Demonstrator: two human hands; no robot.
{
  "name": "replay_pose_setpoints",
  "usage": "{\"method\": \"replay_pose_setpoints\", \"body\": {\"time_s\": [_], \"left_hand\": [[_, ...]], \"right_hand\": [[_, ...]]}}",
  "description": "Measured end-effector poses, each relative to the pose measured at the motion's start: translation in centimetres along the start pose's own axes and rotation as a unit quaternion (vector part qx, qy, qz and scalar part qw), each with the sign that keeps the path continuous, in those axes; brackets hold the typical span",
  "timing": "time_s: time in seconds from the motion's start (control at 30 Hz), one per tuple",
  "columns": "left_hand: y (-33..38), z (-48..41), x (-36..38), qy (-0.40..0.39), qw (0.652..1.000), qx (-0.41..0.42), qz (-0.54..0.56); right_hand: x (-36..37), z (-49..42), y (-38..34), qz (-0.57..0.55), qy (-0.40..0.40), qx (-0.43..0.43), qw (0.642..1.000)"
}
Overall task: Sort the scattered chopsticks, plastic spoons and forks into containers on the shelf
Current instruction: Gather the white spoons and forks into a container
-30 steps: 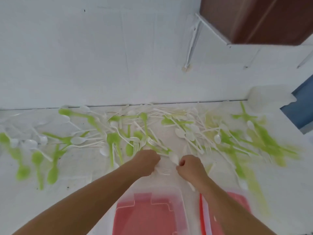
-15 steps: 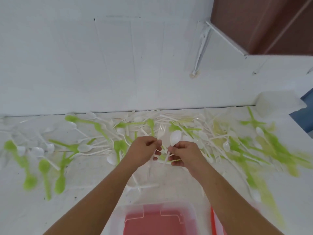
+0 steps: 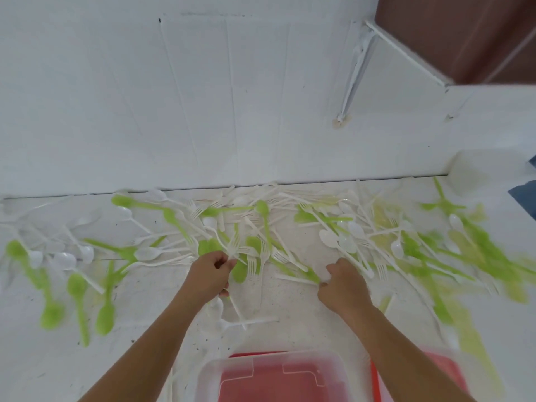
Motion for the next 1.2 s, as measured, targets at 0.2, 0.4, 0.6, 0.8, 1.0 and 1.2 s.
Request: {"method": "replay_pose_setpoints", "body": {"time_s": [0.2, 0.4, 0.6, 0.8, 1.0, 1.2], "left_hand": [[0.5, -1.2, 2.3, -0.060, 0.998, -0.005, 0.000], [2.2, -1.4, 3.5, -0.094, 0.995, 0.021, 0.011], [4.4, -0.3, 4.0, -0.097, 0.991, 0.081, -0.030], [8.1, 2.5, 6.4, -0.115, 0.967, 0.195, -0.116], [8.9, 4.4, 10.6, -0.243, 0.956, 0.144, -0.077], [7.9, 2.8, 11.2, -0.280, 0.959, 0.051, -0.007]], "right_hand": [[-0.2, -0.2, -1.0, 0.105, -0.044, -0.046, 0.992], [-2.3, 0.0, 0.1, 0.015, -0.059, -0.069, 0.996], [-4.2, 0.0, 1.3, -0.103, -0.097, -0.067, 0.988], [-5.1, 0.3, -1.0, -0.165, -0.164, -0.103, 0.967], [-6.4, -1.0, -2.6, -0.237, -0.037, -0.083, 0.967], [-6.6, -1.4, -1.1, -0.355, 0.011, -0.048, 0.934]]}}
Point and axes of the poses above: each hand's wrist, its own z-axis away from the middle knuckle, its own x-axis out of the palm, y = z × x, the point moved 7 cm from there along -z, towards the middle knuckle, and after that the axes turned 10 degrees about -x, right-handed, at the moved point
